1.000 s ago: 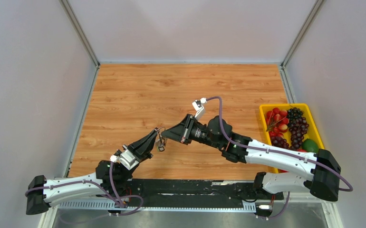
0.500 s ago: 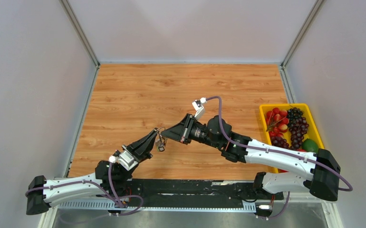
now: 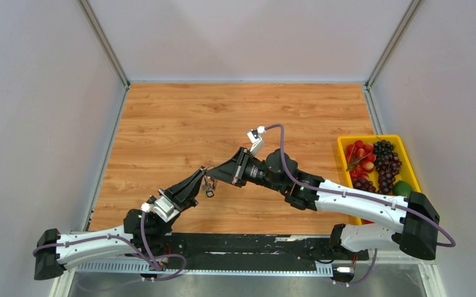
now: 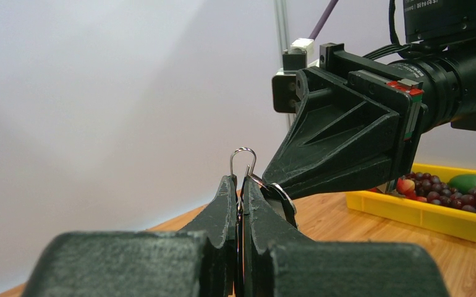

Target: Put the keys on the keyring

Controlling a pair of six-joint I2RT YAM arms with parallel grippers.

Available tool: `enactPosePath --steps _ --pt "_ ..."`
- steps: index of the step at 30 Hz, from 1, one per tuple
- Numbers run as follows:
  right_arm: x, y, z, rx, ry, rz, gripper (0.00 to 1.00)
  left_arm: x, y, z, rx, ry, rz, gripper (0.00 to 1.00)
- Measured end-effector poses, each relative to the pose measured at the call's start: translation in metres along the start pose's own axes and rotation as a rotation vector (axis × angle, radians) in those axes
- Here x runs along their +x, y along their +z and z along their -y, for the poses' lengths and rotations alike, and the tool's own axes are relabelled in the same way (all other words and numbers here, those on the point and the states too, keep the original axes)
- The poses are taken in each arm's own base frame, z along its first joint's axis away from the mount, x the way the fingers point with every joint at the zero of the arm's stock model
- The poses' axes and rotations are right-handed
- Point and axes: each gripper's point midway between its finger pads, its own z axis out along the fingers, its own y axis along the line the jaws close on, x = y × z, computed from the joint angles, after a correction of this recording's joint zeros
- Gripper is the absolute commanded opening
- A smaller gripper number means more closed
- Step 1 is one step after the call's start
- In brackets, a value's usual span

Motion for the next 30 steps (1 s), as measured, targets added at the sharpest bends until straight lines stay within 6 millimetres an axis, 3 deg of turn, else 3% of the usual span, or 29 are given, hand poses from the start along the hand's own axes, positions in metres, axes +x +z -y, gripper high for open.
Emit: enactPosePath --steps 17,30 --pt "0.0 0.0 -0.001 -0.004 -0.005 -0.004 0.0 0.002 0.001 0.0 -0.008 0.005 -0.006 0.01" --pt "-0.005 0.0 -0.019 -0.073 -0.025 0.008 0.0 0.009 0.001 0.002 0.0 0.015 -0.029 0.0"
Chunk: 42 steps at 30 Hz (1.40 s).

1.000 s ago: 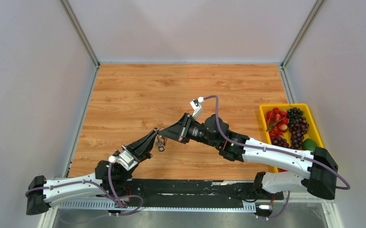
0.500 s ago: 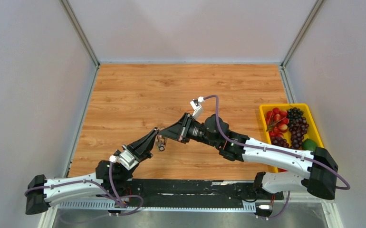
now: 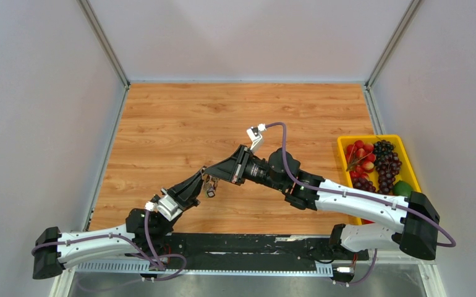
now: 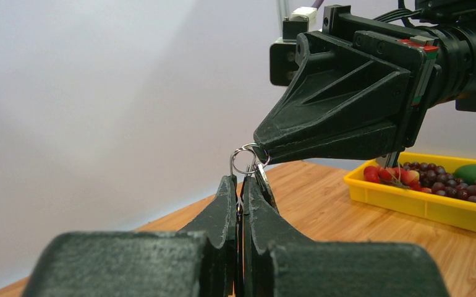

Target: Put the keys on the keyring

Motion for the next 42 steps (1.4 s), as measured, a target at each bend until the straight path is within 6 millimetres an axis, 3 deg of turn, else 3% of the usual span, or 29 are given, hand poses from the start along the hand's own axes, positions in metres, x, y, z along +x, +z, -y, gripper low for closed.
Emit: enactPosePath --steps 10,24,31,36,42 --pt "-0.007 -0.009 -0.012 -0.027 -0.027 0.025 0.0 -0.005 0.0 0.0 0.007 -0.007 0.018 0.01" --pt "-0.008 -0.014 -0.015 -0.034 -0.033 0.029 0.0 -0.012 -0.002 -0.002 0.006 -0.03 0.042 0.0" --pt "-0.007 -0.014 -0.012 -0.026 -0.056 0.027 0.29 -0.008 -0.002 0.001 0.015 -0.029 0.027 0.01" --pt "-0.008 -0.018 -0.011 -0.017 -0.083 0.031 0.32 -0.004 -0.003 0.004 0.026 -0.034 0.009 0.04" --pt "-0.009 -0.024 -0.011 -0.011 -0.119 0.031 0.39 -0.002 -0.004 0.01 0.054 -0.074 0.003 0.17"
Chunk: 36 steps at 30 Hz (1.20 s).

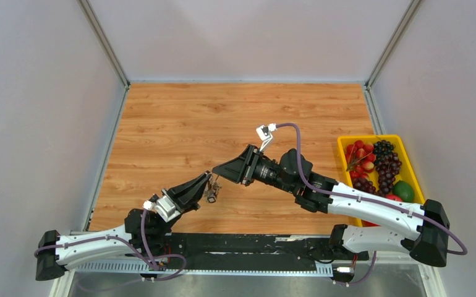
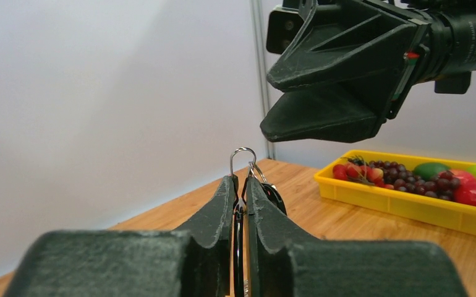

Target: Put the keys on the keyring

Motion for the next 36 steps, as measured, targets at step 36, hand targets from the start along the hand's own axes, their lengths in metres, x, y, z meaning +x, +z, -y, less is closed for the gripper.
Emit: enactPosePath --steps 36 --pt "0.004 -0.047 0.028 0.041 -0.554 -0.065 0.67 -0.016 0.007 0.004 -0.071 -0.498 -0.184 0.31"
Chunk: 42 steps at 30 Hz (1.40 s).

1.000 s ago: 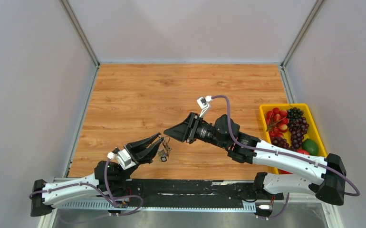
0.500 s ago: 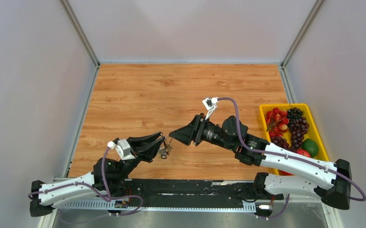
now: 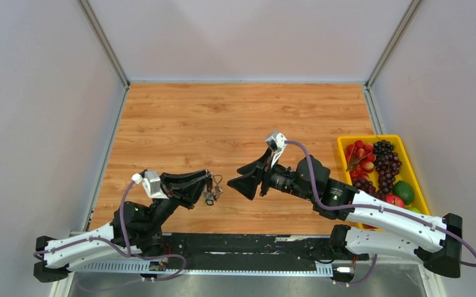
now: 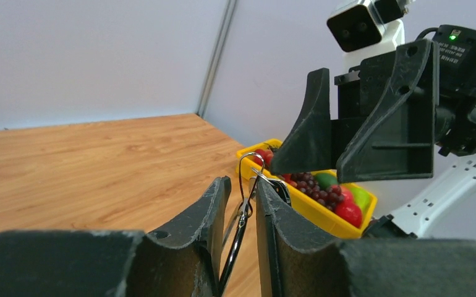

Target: Put the keys on the keyring

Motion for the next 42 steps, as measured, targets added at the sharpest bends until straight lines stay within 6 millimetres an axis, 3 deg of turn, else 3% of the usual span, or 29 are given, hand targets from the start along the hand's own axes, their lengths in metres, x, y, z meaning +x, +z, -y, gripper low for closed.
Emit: enactPosePath --steps 9,21,31,42 --pt "0.02 0.003 -0.006 -0.108 -0.37 -0.046 0.67 0.009 -0.003 0.008 0.018 -0.099 -0.057 0.29" --pt "0.048 0.015 0.003 -0.219 -0.705 -0.097 0.68 -0.003 -0.005 0.021 0.068 -0.175 -0.05 0.28" --pt "0.063 0.016 0.009 -0.206 -0.647 -0.141 0.67 -0.006 -0.01 0.013 0.024 -0.178 -0.079 0.34" --pt "0.145 0.013 0.052 -0.027 -0.289 -0.424 0.59 -0.006 -0.021 -0.006 -0.091 -0.182 -0.147 0.43"
